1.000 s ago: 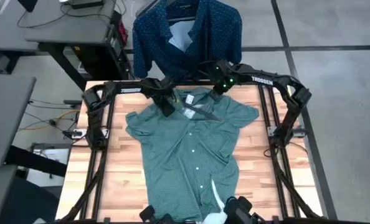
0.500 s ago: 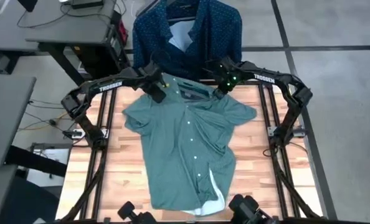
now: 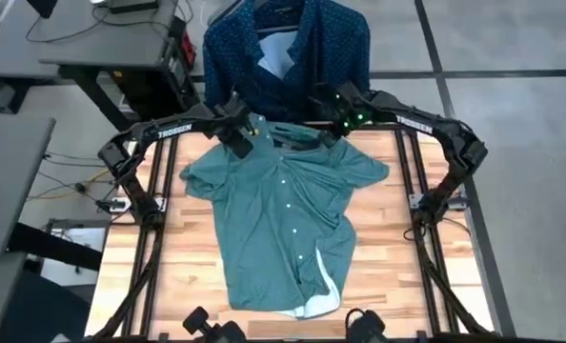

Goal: Hang clothes
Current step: Hang the green polo shirt on the rack

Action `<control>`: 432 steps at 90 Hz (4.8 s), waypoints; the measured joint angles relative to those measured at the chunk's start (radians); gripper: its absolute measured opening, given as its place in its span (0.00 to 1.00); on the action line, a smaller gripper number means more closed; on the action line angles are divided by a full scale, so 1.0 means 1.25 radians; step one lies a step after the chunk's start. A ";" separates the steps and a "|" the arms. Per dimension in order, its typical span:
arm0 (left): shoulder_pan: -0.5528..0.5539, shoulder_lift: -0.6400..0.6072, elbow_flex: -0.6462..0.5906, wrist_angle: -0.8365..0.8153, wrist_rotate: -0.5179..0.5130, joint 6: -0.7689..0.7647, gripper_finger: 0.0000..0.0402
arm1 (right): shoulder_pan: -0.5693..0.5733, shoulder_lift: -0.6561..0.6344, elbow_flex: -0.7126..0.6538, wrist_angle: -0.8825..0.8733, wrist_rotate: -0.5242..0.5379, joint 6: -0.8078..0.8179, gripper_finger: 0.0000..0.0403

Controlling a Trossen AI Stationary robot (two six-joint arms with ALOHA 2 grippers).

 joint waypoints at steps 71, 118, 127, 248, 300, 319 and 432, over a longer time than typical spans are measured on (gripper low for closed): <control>-0.028 -0.195 0.000 0.096 0.060 0.125 0.14 | 0.192 0.052 0.050 0.279 -0.051 0.301 0.11; -0.069 -0.367 0.001 0.108 0.059 0.223 0.14 | 0.196 -0.066 0.242 0.087 -0.039 0.064 0.23; -0.081 -0.389 0.000 0.116 0.060 0.226 0.14 | 0.198 -0.066 0.249 0.009 0.004 0.012 0.33; -0.054 -0.322 0.002 -0.002 0.266 0.098 0.13 | 0.078 -0.017 0.249 -0.165 0.013 -0.174 0.51; 0.095 0.129 0.002 0.103 0.334 0.240 0.38 | -0.118 -0.016 0.243 -0.139 -0.013 -0.337 0.51; 0.095 0.190 0.005 0.181 0.300 0.273 0.38 | -0.153 -0.016 0.152 -0.074 -0.058 -0.335 0.51; 0.005 0.038 0.005 0.110 0.140 0.248 0.15 | -0.120 -0.077 -0.003 -0.028 -0.103 -0.241 0.51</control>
